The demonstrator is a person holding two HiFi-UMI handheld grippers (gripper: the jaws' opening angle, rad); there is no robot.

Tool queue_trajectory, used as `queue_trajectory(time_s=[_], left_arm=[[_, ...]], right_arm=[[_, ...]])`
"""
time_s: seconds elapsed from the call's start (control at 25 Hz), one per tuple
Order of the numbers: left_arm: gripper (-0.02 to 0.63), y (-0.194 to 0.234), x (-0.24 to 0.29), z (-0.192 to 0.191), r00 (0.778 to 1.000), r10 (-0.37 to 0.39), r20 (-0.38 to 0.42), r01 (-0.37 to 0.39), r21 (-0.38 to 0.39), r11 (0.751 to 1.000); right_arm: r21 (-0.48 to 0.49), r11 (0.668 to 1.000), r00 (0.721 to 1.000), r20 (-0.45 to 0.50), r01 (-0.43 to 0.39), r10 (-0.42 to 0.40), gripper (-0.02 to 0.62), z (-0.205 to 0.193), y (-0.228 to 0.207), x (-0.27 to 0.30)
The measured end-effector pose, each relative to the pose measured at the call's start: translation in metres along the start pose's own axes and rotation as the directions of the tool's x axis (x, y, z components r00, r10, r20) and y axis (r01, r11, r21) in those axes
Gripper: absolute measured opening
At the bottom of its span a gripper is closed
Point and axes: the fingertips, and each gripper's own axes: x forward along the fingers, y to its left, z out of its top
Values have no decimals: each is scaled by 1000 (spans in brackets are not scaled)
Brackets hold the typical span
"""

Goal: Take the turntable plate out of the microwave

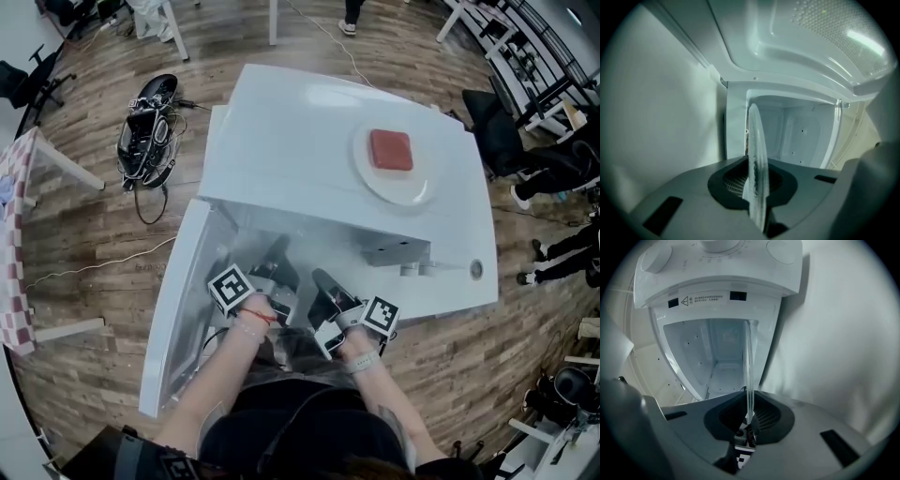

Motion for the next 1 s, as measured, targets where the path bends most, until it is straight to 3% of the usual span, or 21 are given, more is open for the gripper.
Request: queue_trajectory(time_s=[0.28,0.52,0.76,1.0], left_arm=[[32,-9,1,-6,998,-53,-19,53,-8,999],[32,-12,-1,-7,996,-89,-18,89,-11,996],[32,-13,-8,-5,994,-111,-17,110,-23,994],[32,-15,-21,-5,992,-118,-36,118,-4,993]], right_arm=[[-60,998,1000,0,1,-1,50,2,-5,-1],[-72,997,994,107,-31,39,115,39,-1,0],[-55,995,977,193,-79,88,117,72,1,0],[-64,993,980,166,-103,112,112,79,0,4]])
